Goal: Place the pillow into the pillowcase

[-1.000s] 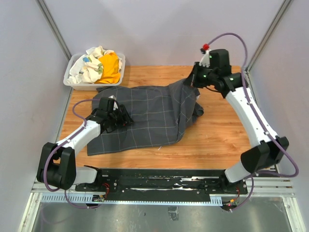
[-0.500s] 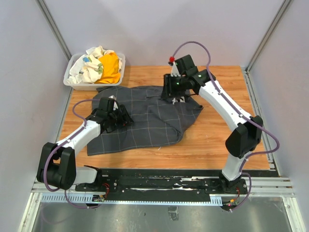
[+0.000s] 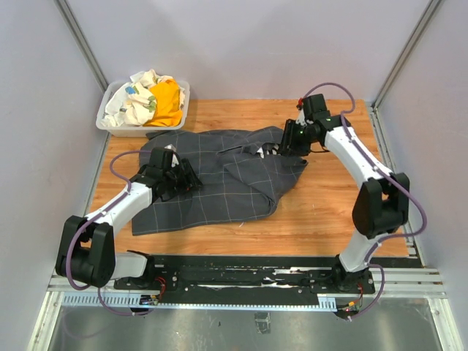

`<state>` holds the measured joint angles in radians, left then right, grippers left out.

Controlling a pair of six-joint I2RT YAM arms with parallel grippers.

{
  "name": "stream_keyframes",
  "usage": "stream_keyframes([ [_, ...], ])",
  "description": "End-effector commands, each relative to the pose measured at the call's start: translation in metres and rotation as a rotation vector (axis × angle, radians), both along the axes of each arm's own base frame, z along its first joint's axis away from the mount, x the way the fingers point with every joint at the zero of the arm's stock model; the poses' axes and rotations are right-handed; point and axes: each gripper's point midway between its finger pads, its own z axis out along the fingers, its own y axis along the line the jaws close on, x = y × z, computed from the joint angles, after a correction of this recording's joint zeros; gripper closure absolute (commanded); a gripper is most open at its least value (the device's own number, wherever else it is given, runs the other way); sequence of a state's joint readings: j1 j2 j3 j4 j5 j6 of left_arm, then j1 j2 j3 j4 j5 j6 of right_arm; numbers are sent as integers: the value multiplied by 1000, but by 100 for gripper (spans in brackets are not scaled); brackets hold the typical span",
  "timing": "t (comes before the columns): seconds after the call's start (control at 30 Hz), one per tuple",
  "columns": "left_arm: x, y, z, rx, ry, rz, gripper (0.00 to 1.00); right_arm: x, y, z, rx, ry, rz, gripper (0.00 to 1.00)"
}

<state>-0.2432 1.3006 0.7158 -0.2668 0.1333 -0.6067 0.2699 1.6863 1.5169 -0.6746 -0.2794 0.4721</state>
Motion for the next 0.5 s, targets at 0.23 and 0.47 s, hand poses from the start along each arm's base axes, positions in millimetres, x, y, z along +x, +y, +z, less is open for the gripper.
stream_keyframes([
  [0.23,-16,17,-23,63,86,32,30,29,41,-42,85,119,49,50],
  [0.47,-14,17,-23,68,87,30,30,33,65,-59,100,157,82,48],
])
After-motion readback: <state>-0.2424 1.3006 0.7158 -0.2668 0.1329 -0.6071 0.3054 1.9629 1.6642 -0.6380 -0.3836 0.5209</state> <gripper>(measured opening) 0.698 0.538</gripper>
